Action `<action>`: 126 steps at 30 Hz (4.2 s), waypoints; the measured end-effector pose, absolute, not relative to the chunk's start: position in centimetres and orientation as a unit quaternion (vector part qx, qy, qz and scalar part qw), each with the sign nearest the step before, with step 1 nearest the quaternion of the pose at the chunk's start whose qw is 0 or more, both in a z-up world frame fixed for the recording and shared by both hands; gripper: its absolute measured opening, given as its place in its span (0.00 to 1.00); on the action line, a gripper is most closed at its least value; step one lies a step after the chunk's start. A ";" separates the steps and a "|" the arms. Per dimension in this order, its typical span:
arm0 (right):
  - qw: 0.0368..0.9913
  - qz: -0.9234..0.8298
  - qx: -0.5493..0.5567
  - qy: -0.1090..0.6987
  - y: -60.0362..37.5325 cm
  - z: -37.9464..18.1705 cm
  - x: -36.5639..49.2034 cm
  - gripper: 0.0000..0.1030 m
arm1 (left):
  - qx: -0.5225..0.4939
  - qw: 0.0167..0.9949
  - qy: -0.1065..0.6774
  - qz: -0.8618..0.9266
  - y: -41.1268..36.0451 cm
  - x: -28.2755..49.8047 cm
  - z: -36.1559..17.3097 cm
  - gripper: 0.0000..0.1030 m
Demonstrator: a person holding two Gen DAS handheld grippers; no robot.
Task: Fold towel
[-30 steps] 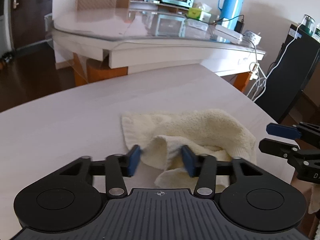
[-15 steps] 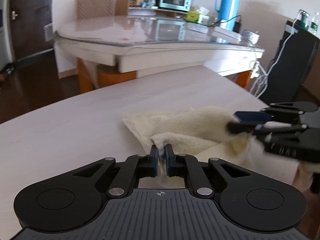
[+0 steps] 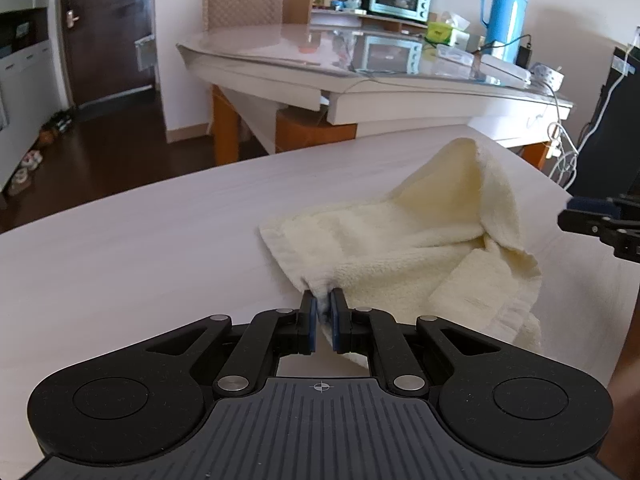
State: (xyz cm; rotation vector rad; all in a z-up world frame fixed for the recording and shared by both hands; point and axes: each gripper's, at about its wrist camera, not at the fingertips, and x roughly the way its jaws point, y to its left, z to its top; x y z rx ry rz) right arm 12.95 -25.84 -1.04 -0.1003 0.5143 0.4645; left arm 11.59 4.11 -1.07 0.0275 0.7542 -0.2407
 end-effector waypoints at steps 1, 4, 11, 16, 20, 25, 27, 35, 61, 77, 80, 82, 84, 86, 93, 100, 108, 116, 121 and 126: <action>0.936 0.241 -0.060 0.249 -24.9 -0.9 12.8 0.43 | 0.015 0.923 0.366 -0.120 3.9 11.4 -0.9 0.07; 0.931 0.258 -0.109 0.232 -22.0 -1.0 13.5 0.47 | 0.022 0.921 0.365 -0.131 3.3 10.9 -0.7 0.07; 0.923 0.237 -0.167 0.253 -18.9 -2.7 17.3 0.36 | 0.033 0.920 0.365 -0.137 3.0 10.6 -0.6 0.07; 0.941 0.160 -0.165 0.249 -20.7 -2.8 19.3 0.37 | 0.027 0.923 0.366 -0.113 4.5 12.0 -0.9 0.07; 0.943 0.199 -0.107 0.246 -22.9 -1.1 18.3 0.38 | 0.019 0.923 0.367 -0.115 4.9 11.9 -0.7 0.10; 0.902 0.340 -0.057 0.260 -22.8 0.3 14.0 0.44 | 0.011 0.926 0.359 -0.114 5.5 10.5 -0.2 0.15; 0.888 0.374 -0.063 0.260 -22.2 0.4 12.6 0.44 | 0.005 0.928 0.355 -0.111 5.9 9.8 0.0 0.16; 0.838 0.447 -0.248 0.194 -16.5 -0.4 9.1 0.44 | -0.008 0.930 0.354 -0.102 6.6 8.1 0.1 0.16; 0.911 0.358 -0.100 0.180 -26.5 2.2 9.9 0.03 | 0.040 0.907 0.375 -0.188 0.1 6.4 -1.8 0.34; 0.902 0.342 -0.129 0.229 -29.0 -1.5 9.9 0.04 | 0.156 0.867 0.423 -0.214 2.0 4.0 -1.5 0.30; 0.895 0.346 -0.138 0.245 -29.4 -2.4 9.0 0.05 | 0.158 0.861 0.433 -0.216 2.9 3.1 -1.3 0.30; 0.893 0.340 -0.147 0.254 -29.5 -3.2 8.5 0.05 | 0.161 0.857 0.438 -0.218 3.1 2.6 -1.2 0.30; 0.892 0.333 -0.153 0.263 -29.6 -3.7 8.2 0.06 | 0.164 0.853 0.441 -0.223 3.2 2.2 -1.2 0.30; 0.893 0.325 -0.159 0.266 -29.7 -4.1 7.9 0.07 | 0.167 0.851 0.443 -0.229 3.1 1.8 -1.2 0.30; 0.895 0.303 -0.176 0.276 -30.2 -5.3 6.9 0.13 | 0.167 0.845 0.448 -0.239 2.7 1.2 -1.1 0.30; 0.902 0.300 -0.163 0.264 -31.3 -5.3 5.8 0.19 | 0.166 0.850 0.443 -0.233 2.4 1.9 -0.8 0.38; 0.894 0.313 -0.239 0.214 -30.3 -5.5 3.9 0.24 | 0.139 0.868 0.430 -0.205 2.6 2.3 -0.9 0.39; 0.865 0.325 -0.337 0.179 -28.5 -5.9 3.2 0.09 | 0.101 0.879 0.438 -0.158 3.6 1.6 -1.1 0.40; 0.864 0.326 -0.340 0.178 -28.3 -5.8 3.1 0.07 | 0.081 0.882 0.442 -0.145 3.7 1.2 -1.2 0.40; 0.865 0.323 -0.338 0.181 -28.6 -5.9 3.1 0.08 | 0.084 0.880 0.444 -0.146 3.3 1.1 -1.5 0.41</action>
